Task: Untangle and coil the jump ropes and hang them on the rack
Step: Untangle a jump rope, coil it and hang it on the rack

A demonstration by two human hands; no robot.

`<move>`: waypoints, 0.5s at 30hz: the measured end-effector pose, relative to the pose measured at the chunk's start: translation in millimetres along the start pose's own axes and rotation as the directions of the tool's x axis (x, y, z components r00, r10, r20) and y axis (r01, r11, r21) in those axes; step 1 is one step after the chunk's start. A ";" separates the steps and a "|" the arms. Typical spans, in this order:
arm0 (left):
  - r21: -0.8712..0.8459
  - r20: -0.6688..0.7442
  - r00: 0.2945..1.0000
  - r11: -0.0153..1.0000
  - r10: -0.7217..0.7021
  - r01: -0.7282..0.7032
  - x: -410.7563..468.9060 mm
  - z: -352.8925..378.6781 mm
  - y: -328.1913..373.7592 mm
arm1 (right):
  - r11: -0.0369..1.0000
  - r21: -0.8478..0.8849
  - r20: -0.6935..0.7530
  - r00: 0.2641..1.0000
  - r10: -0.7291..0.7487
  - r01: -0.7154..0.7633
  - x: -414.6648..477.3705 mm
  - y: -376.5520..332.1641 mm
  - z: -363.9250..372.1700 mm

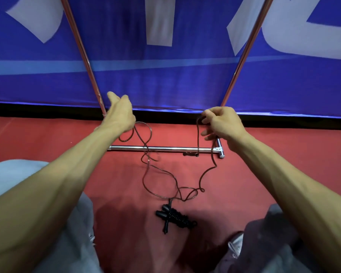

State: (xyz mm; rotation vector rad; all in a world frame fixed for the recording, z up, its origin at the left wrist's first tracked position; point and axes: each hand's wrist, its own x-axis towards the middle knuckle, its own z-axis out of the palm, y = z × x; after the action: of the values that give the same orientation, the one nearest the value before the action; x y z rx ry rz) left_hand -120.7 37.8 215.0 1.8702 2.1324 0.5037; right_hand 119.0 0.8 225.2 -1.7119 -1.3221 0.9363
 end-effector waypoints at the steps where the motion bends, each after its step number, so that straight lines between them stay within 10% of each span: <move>1: 0.013 0.043 0.998 0.999 0.038 -0.039 -1.6 6.6 -0.7 | 0.999 -0.024 0.019 1.000 -0.020 0.021 0.2 1.5 1.5; 7: 0.011 0.288 0.929 0.969 0.232 -0.246 -14.3 35.3 12.1 | 0.981 -0.154 0.104 0.989 -0.102 0.117 -0.7 13.1 18.4; 15: -0.013 0.704 0.653 0.924 0.280 -0.383 -43.2 87.1 4.7 | 0.833 -0.527 0.299 0.954 -0.005 0.170 8.8 66.2 18.1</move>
State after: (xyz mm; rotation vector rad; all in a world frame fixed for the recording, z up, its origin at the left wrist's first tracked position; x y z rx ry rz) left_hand -74.5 3.2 136.7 2.0834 1.3447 -0.2900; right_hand 132.0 0.6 157.2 -1.9593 -1.9997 0.8167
